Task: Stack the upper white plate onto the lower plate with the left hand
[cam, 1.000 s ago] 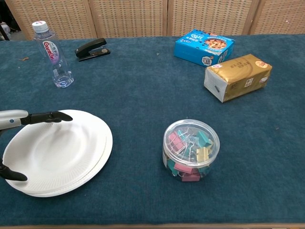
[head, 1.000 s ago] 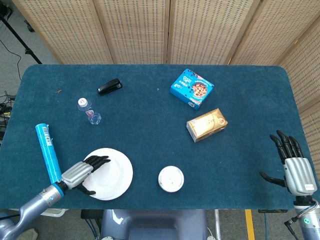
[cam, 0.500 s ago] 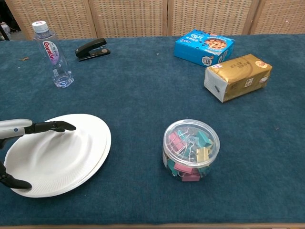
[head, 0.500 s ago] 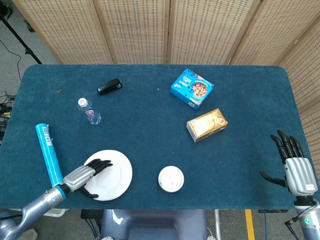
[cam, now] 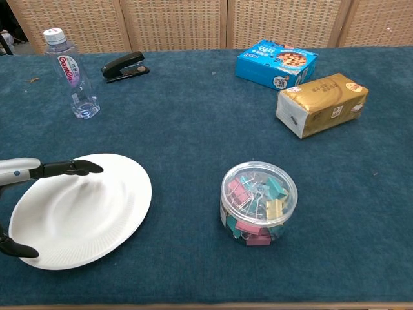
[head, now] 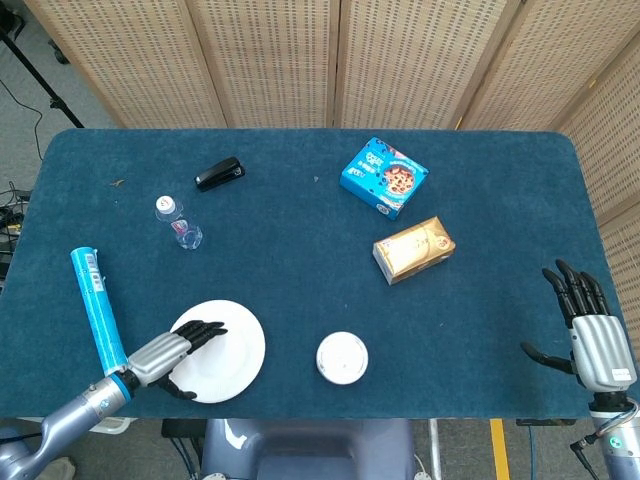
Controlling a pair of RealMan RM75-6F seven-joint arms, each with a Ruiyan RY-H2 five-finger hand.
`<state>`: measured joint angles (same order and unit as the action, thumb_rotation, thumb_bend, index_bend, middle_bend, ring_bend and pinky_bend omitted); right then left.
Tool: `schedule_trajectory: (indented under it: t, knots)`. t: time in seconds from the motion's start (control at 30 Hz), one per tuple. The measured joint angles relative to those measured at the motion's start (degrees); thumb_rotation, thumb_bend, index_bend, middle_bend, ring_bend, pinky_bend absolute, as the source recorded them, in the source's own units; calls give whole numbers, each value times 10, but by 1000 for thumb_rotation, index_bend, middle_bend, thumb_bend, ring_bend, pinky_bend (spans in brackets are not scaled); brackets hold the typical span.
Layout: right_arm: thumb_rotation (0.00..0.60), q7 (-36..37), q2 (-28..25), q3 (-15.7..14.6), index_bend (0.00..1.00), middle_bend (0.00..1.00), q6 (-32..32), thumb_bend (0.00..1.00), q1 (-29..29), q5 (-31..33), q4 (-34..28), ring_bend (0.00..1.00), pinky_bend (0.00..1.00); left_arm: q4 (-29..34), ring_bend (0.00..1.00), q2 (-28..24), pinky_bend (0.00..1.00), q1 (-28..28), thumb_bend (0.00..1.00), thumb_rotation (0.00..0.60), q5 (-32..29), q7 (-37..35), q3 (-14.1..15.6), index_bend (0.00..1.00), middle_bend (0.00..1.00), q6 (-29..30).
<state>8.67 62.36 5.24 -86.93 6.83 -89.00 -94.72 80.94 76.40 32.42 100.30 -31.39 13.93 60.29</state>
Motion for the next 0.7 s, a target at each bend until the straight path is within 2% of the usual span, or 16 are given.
schedule_trajectory:
  t: [0.17,0.37,0.7]
  knots:
    - [600,0,0,0,0,0,0,0,0,-1,-1,0,0,4,0,-12,0,-10,3,600,4,10,-6,0,0,40]
    - [600,0,0,0,0,0,0,0,0,-2,-1,0,0,15,0,-34,0,-35,2,600,1,59,-21,0,0,101]
    - [600,3,-1,-2,0,0,-2,0,0,-7,-1,0,0,67,0,-72,0,-105,2,600,-52,209,-47,0,0,169]
